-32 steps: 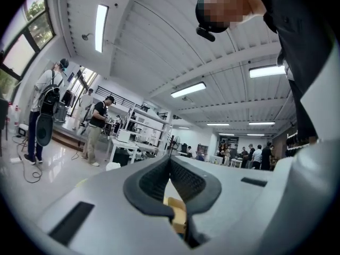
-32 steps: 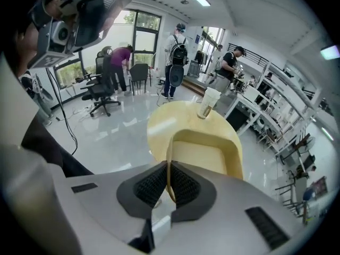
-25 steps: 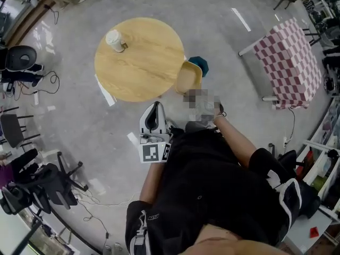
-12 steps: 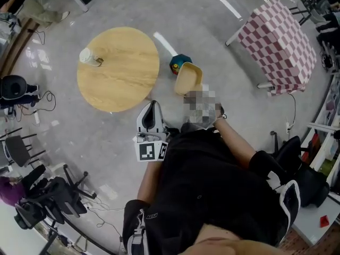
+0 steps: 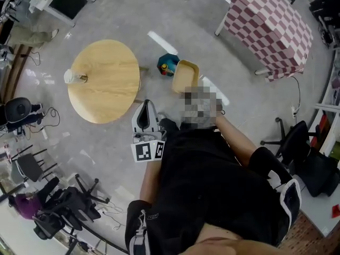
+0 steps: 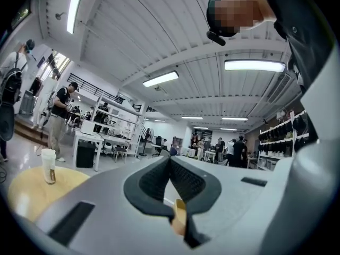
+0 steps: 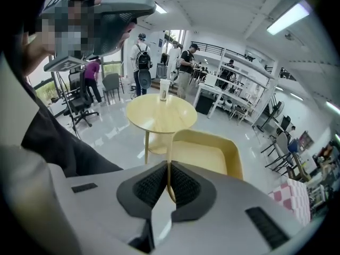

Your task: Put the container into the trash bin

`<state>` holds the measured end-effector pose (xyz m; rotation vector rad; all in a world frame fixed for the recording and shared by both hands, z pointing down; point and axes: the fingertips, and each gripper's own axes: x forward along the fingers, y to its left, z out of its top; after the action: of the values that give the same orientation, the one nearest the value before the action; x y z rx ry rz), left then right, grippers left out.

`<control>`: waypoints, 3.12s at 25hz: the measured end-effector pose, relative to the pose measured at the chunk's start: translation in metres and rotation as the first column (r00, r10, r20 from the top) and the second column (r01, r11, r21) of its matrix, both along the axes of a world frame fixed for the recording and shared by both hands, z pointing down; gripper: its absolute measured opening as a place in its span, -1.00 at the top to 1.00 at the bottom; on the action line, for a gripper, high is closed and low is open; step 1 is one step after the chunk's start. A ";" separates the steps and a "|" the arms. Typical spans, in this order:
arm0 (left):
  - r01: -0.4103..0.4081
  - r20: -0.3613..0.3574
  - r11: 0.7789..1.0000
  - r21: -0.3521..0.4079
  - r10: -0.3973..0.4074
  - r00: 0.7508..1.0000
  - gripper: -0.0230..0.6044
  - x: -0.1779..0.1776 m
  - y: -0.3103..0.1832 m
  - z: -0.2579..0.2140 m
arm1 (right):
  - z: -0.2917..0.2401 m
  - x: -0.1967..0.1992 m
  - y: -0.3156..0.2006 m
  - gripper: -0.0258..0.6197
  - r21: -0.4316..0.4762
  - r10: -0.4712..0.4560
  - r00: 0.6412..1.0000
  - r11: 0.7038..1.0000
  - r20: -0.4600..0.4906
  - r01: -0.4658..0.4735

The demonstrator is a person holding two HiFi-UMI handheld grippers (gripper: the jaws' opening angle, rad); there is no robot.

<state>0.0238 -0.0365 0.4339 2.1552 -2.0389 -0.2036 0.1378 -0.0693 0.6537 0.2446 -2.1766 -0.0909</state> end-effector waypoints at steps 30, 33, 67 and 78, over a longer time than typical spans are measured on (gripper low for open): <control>-0.152 -0.038 0.977 -0.147 0.148 0.988 0.90 -0.090 -0.232 0.068 | 0.169 -0.084 -0.176 0.80 -0.236 0.098 0.983 0.963 -0.156 -0.133; -0.158 -0.047 0.973 -0.169 0.152 0.987 0.90 -0.105 -0.241 0.078 | 0.201 -0.098 -0.193 0.43 -0.245 0.138 0.974 0.953 -0.177 -0.180; -0.101 -0.014 0.994 -0.045 0.101 0.995 0.90 0.009 -0.133 0.017 | 0.026 0.018 -0.172 0.83 -0.195 0.533 0.820 0.844 0.208 -0.499; -0.064 0.018 0.998 -0.002 0.064 0.998 0.90 0.047 -0.062 -0.023 | -0.119 0.051 -0.119 0.83 -0.167 0.501 0.696 0.854 0.514 -0.492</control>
<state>0.0711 -0.0988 0.4108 2.2250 -1.9752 -0.1752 0.1890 -0.1881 0.5345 0.9491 -2.5826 0.3509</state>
